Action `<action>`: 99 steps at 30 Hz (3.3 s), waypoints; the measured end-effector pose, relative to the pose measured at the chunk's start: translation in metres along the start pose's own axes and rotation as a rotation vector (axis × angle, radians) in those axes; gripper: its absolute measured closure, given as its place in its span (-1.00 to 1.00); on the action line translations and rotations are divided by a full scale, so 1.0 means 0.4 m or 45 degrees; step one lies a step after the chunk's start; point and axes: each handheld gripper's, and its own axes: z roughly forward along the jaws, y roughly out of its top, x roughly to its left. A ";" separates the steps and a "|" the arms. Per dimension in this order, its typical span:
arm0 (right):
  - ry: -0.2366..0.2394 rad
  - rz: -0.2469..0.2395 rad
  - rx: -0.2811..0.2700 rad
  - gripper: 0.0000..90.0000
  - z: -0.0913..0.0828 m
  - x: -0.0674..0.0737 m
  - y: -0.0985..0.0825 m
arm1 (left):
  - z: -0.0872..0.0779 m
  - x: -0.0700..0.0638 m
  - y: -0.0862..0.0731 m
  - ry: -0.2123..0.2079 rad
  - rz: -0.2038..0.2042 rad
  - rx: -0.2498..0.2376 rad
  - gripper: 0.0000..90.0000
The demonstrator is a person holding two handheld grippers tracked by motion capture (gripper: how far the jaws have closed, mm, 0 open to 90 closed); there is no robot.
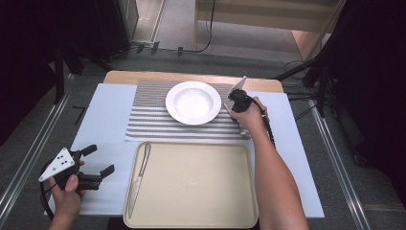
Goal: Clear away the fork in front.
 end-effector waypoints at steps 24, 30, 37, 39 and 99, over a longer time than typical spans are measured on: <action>0.010 -0.069 -0.065 0.81 -0.011 -0.015 -0.045 | 0.003 -0.001 0.001 0.008 0.010 0.012 -1.00; 0.002 -0.097 -0.043 0.79 -0.003 -0.009 -0.038 | 0.003 0.000 0.001 0.008 0.008 0.011 -1.00; -0.012 -0.112 -0.009 0.74 -0.010 -0.004 -0.043 | 0.003 0.000 0.001 0.006 0.010 0.011 -1.00; -0.013 -0.122 0.003 0.72 -0.013 -0.004 -0.043 | 0.003 -0.001 0.001 0.007 0.011 0.012 -1.00; 0.102 -0.065 -0.302 0.94 -0.061 -0.052 -0.127 | 0.007 -0.004 0.001 0.012 0.017 0.017 -1.00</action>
